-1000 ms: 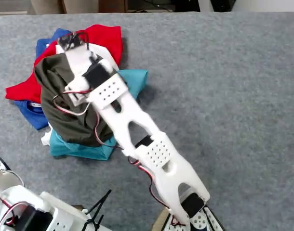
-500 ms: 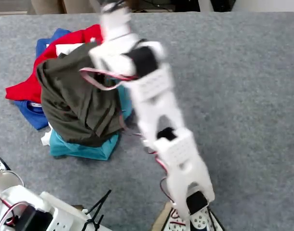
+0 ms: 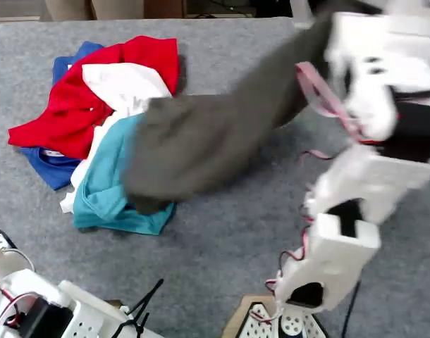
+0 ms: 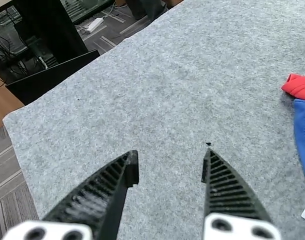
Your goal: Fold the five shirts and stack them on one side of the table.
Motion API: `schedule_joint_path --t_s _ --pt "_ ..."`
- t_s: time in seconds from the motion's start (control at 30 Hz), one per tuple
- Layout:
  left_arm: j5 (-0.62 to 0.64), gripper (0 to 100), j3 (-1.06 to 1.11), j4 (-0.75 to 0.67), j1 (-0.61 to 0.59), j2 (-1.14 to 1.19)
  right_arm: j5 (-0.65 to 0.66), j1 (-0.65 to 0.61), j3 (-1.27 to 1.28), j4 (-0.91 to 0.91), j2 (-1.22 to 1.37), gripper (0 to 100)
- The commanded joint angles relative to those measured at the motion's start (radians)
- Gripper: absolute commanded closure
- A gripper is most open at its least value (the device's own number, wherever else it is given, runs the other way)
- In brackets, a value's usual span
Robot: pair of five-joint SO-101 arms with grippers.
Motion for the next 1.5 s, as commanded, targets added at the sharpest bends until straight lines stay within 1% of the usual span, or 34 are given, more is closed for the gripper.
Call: schedule_joint_path --t_s 0.0,0.13,0.27,0.33,0.4,0.43,0.53,0.6,0.67,0.8,0.9,1.07,1.17,1.27,1.47 --pt "0.002 79 -0.006 0.009 0.031 -0.002 0.009 0.206 -0.031 0.005 0.002 99.5" --pt "0.008 78 -0.014 0.009 0.12 -0.001 0.005 0.332 -0.031 0.014 0.093 99.5" --pt "0.094 78 -0.028 0.017 0.232 0.001 0.006 0.384 -0.031 0.021 0.194 99.5" --pt "0.095 77 -0.058 0.058 0.348 0.002 0.006 0.392 -0.031 0.021 0.246 99.4" --pt "0.106 72 -0.11 0.117 0.489 0.027 0.006 0.394 -0.03 0.023 0.297 99.4" --pt "0.138 70 -0.135 0.132 0.551 0.05 0.006 0.39 -0.03 0.023 0.321 99.4" --pt "0.275 65 -0.184 0.109 0.703 0.191 0.0 0.384 -0.027 0.023 0.414 99.3" --pt "0.311 64 -0.239 0.081 0.789 0.341 -0.002 0.371 -0.001 0.023 0.487 99.3" --pt "0.333 64 -0.333 0.069 0.847 0.532 -0.029 0.357 0.021 0.023 0.547 99.3" --pt "0.391 64 -0.609 0.081 0.919 0.92 -0.035 0.294 0.068 0.023 0.634 99.3" --pt "0.399 64 -0.822 0.117 0.968 1.17 -0.035 0.222 0.091 0.023 0.684 99.4" --pt "0.44 63 -1.086 0.133 1.003 1.514 -0.041 0.094 0.087 0.017 0.786 99.4" --pt "0.442 63 -1.217 0.16 1.02 1.696 -0.041 0.028 0.087 -0.003 0.848 99.4" --pt "0.442 63 -1.344 0.163 1.03 1.871 -0.041 0.004 0.085 -0.038 0.895 99.4" --pt "0.442 63 -1.594 0.157 1.025 2.196 -0.041 0.008 0.085 -0.089 0.96 99.4"
